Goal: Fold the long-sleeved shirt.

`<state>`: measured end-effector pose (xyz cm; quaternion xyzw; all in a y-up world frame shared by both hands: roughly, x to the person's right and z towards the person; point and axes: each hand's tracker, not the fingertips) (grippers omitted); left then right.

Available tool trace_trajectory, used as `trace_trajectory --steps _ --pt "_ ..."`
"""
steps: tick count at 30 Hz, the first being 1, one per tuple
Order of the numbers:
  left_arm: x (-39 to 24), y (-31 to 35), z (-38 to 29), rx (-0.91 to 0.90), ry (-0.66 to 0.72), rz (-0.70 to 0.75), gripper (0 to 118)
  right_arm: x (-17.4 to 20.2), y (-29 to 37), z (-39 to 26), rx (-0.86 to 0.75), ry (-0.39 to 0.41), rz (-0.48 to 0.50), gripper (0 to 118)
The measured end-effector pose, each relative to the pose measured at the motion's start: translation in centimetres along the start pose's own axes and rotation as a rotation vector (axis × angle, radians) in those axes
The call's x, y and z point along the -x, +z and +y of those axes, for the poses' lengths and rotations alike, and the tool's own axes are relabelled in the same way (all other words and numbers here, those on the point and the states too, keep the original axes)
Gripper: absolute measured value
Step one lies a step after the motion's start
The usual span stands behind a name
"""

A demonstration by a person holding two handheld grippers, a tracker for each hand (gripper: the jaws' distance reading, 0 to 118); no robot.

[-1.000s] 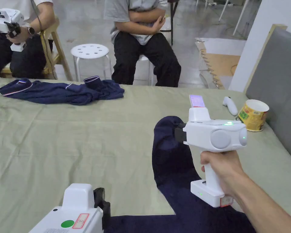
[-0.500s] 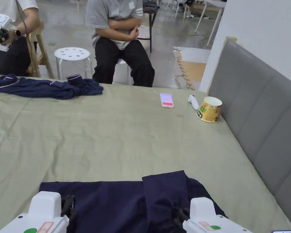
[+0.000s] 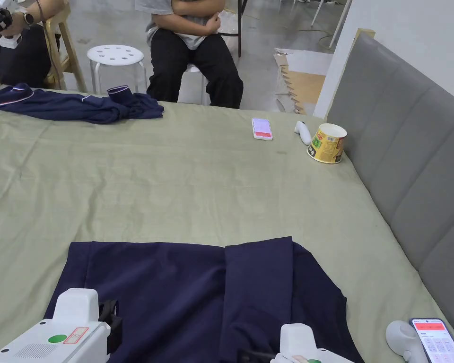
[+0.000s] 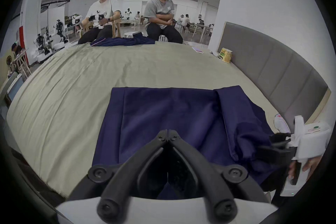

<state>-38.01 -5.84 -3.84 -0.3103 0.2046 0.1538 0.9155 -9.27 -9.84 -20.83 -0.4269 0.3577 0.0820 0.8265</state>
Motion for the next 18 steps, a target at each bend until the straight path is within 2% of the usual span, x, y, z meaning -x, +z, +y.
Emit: trace_trajectory --steps 2,4,5,6,7,8,9,10,11,13,15,16,17,18 --pt "-0.1 0.0 0.3 -0.007 0.003 0.000 3 0.6 2.4 0.6 -0.150 0.008 -0.001 116" --pt "-0.3 0.1 0.7 -0.028 0.012 0.001 3 0.9 3.7 1.6 -0.217 0.005 -0.056 117" --pt "-0.3 0.1 1.0 -0.036 0.015 -0.001 3 1.1 4.0 2.2 -0.245 0.001 -0.104 112" --pt "-0.5 -0.1 1.4 -0.043 0.019 0.000 3 -0.6 5.1 1.1 -0.280 0.002 -0.139 95" --pt "-0.6 -0.1 1.8 -0.050 0.020 -0.002 3 -1.1 5.2 1.2 -0.311 0.024 -0.134 95" --pt "-0.7 -0.2 2.1 -0.056 0.019 -0.005 3 -1.6 5.0 1.4 -0.331 0.048 -0.128 84" --pt "-0.8 -0.5 2.5 -0.062 0.019 -0.004 3 -2.2 4.3 1.8 -0.319 0.053 -0.153 58" --pt "-0.8 -0.9 2.9 -0.064 0.019 -0.004 3 -2.3 3.4 3.4 -0.296 0.066 -0.202 0" --pt "-0.8 -1.3 3.2 -0.065 0.019 -0.007 3 -2.9 2.5 4.1 -0.294 0.058 -0.209 0" --pt "-0.8 -2.1 3.8 -0.061 0.018 -0.008 3 -4.8 0.4 6.1 -0.235 0.021 -0.147 0" --pt "-0.8 -2.9 4.3 -0.055 0.014 -0.011 3 -6.9 -1.5 8.8 -0.236 0.022 -0.153 0" --pt "-0.9 -3.3 4.5 -0.050 0.013 -0.010 3 -8.0 -2.8 10.3 -0.195 0.020 -0.145 11" --pt "-0.8 -3.7 4.7 -0.045 0.011 -0.009 3 -9.0 -4.1 11.8 -0.156 0.014 -0.134 41" --pt "-0.8 -4.2 4.8 -0.042 0.009 -0.009 3 -10.6 -5.7 13.5 -0.125 -0.019 -0.097 80"
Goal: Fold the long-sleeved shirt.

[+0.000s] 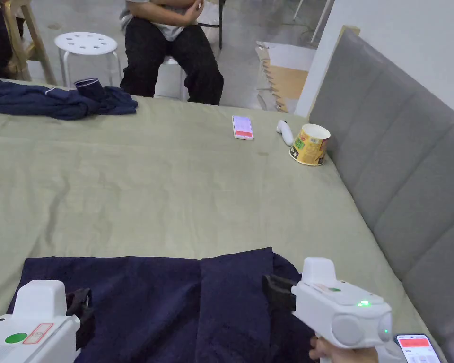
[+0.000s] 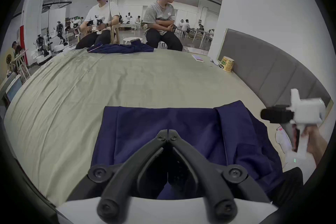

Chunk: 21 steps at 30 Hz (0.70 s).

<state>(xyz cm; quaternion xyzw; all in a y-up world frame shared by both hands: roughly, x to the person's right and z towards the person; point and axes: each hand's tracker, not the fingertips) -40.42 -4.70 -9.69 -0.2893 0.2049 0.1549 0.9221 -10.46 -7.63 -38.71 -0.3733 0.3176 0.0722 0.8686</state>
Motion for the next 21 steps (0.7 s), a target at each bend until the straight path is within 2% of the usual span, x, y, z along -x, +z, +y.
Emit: trace_trajectory --steps 1,2,3,8,9,10,11,12,13,14,15,16,17,18,19,20,21 --pt "0.0 -0.5 0.1 0.007 0.000 0.003 3 -0.9 -1.8 1.4 0.055 0.004 0.010 118" --pt "0.1 -0.8 0.2 0.013 0.000 0.003 3 -1.6 -3.1 2.5 0.062 0.007 0.035 116" --pt "0.1 -1.2 0.3 0.020 0.000 0.002 3 -1.8 -4.5 3.8 0.059 -0.006 0.005 115" --pt "0.2 -2.9 0.4 0.046 -0.004 0.006 3 -5.0 -11.0 6.0 0.240 -0.033 0.002 114" --pt "0.3 -3.1 0.4 0.052 -0.003 0.007 3 -5.4 -12.0 6.1 0.274 -0.037 -0.021 110" --pt "0.4 -3.3 0.4 0.059 0.000 0.006 3 -5.6 -12.6 6.0 0.326 -0.050 0.030 86" --pt "0.5 -3.5 0.3 0.063 0.003 0.005 3 -5.7 -13.1 5.8 0.384 -0.080 0.090 51" --pt "0.7 -3.7 0.3 0.067 0.008 0.009 3 -5.7 -13.6 5.3 0.429 -0.100 0.129 26" --pt "1.0 -3.8 0.2 0.075 0.013 0.009 3 -5.2 -13.7 5.1 0.405 -0.029 0.085 11" --pt "1.3 -4.1 0.1 0.082 0.021 0.008 3 -5.1 -13.4 5.4 0.373 0.002 0.067 7" --pt "1.8 -4.3 0.1 0.093 0.038 0.008 3 -5.3 -13.5 5.5 0.389 -0.063 0.162 7" --pt "2.4 -4.5 0.1 0.106 0.063 0.001 4 -5.1 -13.3 5.4 0.382 -0.042 0.108 7" --pt "3.3 -4.9 0.2 0.119 0.084 -0.005 8 -5.1 -13.3 5.3 0.373 -0.031 0.110 7" --pt "4.3 -5.4 0.5 0.145 0.112 -0.021 25 -5.4 -13.1 5.2 0.368 -0.049 0.120 7" --pt "5.6 -6.0 1.1 0.170 0.146 -0.027 25 -5.7 -13.0 5.1 0.356 -0.064 0.130 7" --pt "7.0 -6.8 1.8 0.193 0.184 -0.032 32 -6.0 -12.9 4.8 0.342 -0.098 0.142 7" --pt "8.6 -7.8 2.7 0.211 0.206 -0.026 52 -6.2 -12.8 4.6 0.338 -0.124 0.149 7"
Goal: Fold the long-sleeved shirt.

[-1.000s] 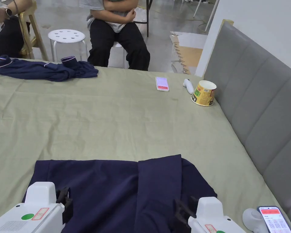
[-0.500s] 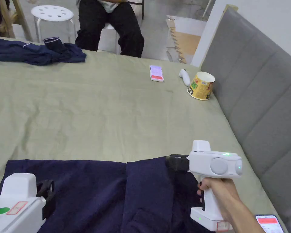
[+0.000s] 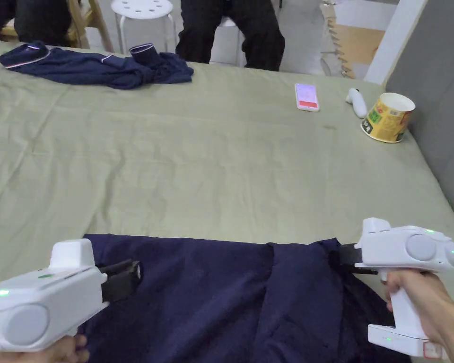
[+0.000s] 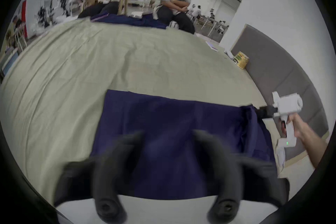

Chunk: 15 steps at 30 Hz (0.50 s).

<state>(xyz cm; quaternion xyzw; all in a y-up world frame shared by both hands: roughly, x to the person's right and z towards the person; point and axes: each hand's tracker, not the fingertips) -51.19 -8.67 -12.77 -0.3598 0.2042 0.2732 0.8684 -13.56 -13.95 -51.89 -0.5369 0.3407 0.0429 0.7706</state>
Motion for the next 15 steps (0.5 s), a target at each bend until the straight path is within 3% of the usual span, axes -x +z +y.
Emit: trace_trajectory --steps 1,2,5,8,11,14,15 --pt "1.3 -0.9 1.4 0.014 0.036 0.020 90 -0.1 0.0 -0.1 -0.001 -0.001 0.001 7" --pt "2.3 -1.8 2.6 0.032 0.046 0.038 110 -0.1 0.0 -0.2 -0.002 0.003 0.000 7" --pt "4.2 -4.5 5.4 0.044 0.012 0.106 107 0.6 -0.1 -0.3 -0.004 0.014 -0.012 7" --pt "4.6 -7.6 7.0 0.196 -0.028 0.153 105 2.3 0.8 -0.6 0.000 0.043 -0.036 7" --pt "4.5 -10.6 6.7 0.322 -0.017 0.016 79 2.4 0.9 -0.4 0.016 0.053 -0.034 7" --pt "4.6 -10.9 7.1 0.291 0.004 0.056 78 2.5 1.0 -0.5 0.022 0.050 -0.030 7" --pt "4.2 -10.6 7.3 0.287 -0.015 0.072 62 2.1 0.9 -0.1 0.026 0.045 -0.024 7"
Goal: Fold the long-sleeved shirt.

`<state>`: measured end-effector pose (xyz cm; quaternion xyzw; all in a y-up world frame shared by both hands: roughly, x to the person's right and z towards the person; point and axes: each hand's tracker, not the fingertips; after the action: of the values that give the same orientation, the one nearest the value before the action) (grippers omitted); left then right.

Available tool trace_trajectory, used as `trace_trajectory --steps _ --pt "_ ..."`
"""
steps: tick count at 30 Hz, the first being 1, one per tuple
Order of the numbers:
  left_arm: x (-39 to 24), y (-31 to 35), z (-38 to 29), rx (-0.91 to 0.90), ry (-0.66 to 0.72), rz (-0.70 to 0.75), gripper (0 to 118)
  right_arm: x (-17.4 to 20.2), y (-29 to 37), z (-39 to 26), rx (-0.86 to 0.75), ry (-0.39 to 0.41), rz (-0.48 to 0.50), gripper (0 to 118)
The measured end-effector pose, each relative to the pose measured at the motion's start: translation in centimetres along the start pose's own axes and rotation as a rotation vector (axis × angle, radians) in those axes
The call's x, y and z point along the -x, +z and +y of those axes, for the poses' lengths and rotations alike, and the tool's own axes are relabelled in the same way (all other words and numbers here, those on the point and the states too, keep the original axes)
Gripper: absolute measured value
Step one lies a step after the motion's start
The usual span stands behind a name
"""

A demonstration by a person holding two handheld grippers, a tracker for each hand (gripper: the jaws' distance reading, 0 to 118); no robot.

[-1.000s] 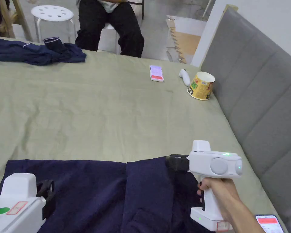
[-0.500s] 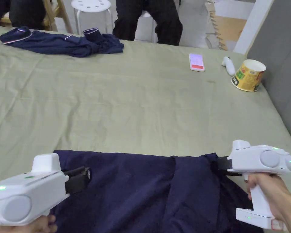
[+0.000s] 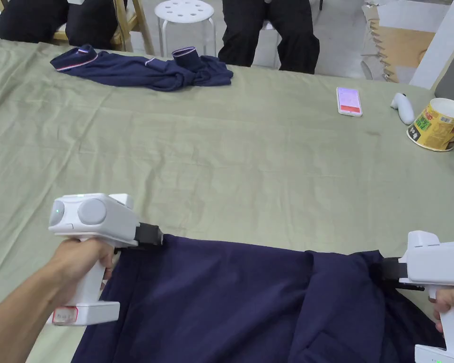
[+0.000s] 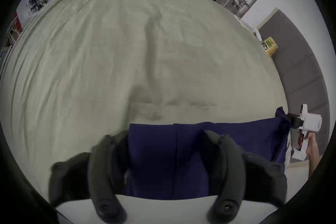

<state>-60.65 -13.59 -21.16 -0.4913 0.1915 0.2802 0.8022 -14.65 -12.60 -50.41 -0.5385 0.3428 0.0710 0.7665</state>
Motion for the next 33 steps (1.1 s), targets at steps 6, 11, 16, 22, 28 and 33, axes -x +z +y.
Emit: trace_trajectory --steps 6,11,16,22,28,33 --pt "-0.5 2.3 -0.6 -0.067 -0.143 0.026 13 0.7 1.0 0.1 -0.031 0.035 -0.020 7" --pt "-0.3 4.5 -0.4 -0.137 -0.084 -0.003 13 0.7 4.1 0.3 -0.117 0.035 0.007 7" --pt "-1.2 7.7 -0.5 -0.218 -0.148 0.021 13 1.5 7.2 0.3 -0.198 0.072 0.011 7" --pt "-1.9 11.0 -2.7 -0.289 -0.187 0.029 13 2.7 10.4 -1.9 -0.280 0.108 0.008 7" --pt "-1.0 13.2 -4.7 -0.321 -0.153 -0.012 13 3.3 13.6 -4.7 -0.367 0.109 0.024 7" --pt "-1.7 16.8 -7.9 -0.396 -0.212 -0.027 13 4.6 16.8 -9.1 -0.442 0.155 0.000 7"
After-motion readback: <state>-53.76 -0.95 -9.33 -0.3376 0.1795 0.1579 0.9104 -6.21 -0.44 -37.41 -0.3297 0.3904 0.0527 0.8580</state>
